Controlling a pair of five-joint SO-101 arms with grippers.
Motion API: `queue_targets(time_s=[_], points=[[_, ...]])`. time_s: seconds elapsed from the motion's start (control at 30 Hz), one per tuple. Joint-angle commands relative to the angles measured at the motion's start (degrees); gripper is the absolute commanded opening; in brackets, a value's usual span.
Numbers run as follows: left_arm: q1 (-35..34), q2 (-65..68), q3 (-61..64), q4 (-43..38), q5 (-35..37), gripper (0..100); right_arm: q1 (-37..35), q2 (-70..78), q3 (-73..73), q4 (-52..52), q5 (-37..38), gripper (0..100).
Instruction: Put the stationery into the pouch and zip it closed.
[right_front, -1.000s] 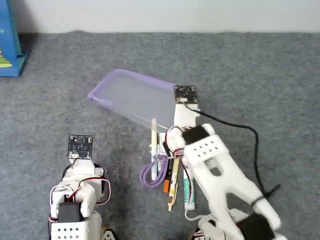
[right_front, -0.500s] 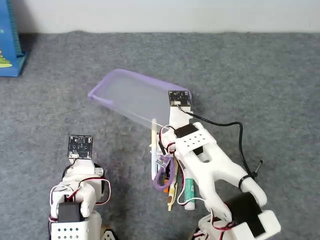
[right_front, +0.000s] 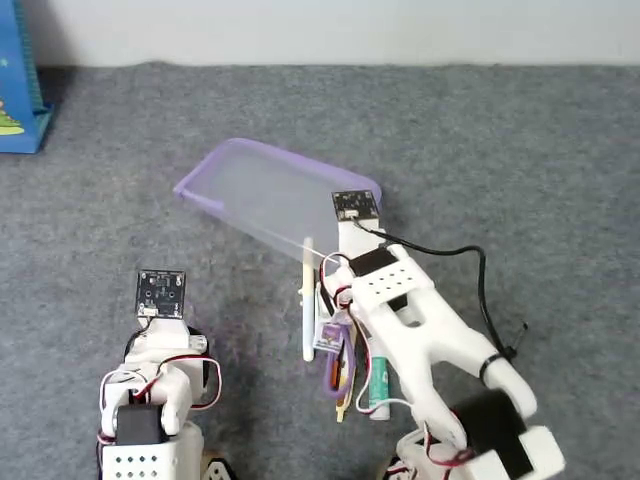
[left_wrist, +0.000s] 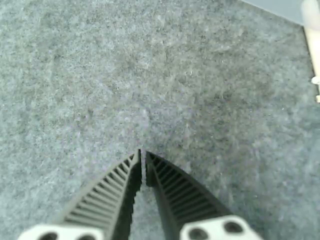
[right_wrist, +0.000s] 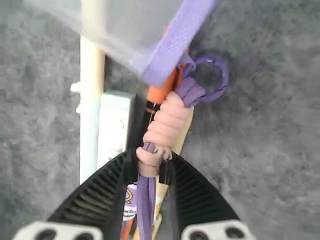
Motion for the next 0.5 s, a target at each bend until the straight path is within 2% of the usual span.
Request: queue_targets(time_s=[0.0, 0.17, 0.3, 0.47], points=[[-0.1, -0.5, -0.8, 0.3, 0.4, 1, -0.3, -8.0, -0.2, 2.8, 4.2, 0.9], [-0.1, -0.5, -0.8, 0.3, 0.4, 1, -0.7, -15.9, -0.2, 5.9, 8.9, 0.8], [-0.1, -0.5, -0.8, 0.3, 0.4, 1, -1.4, -20.4, 1.9, 4.7, 13.1, 0.8], [-0.1, -0.5, -0.8, 0.3, 0.4, 1, -8.7, -23.7, 7.8, 0.8, 21.6, 0.8]])
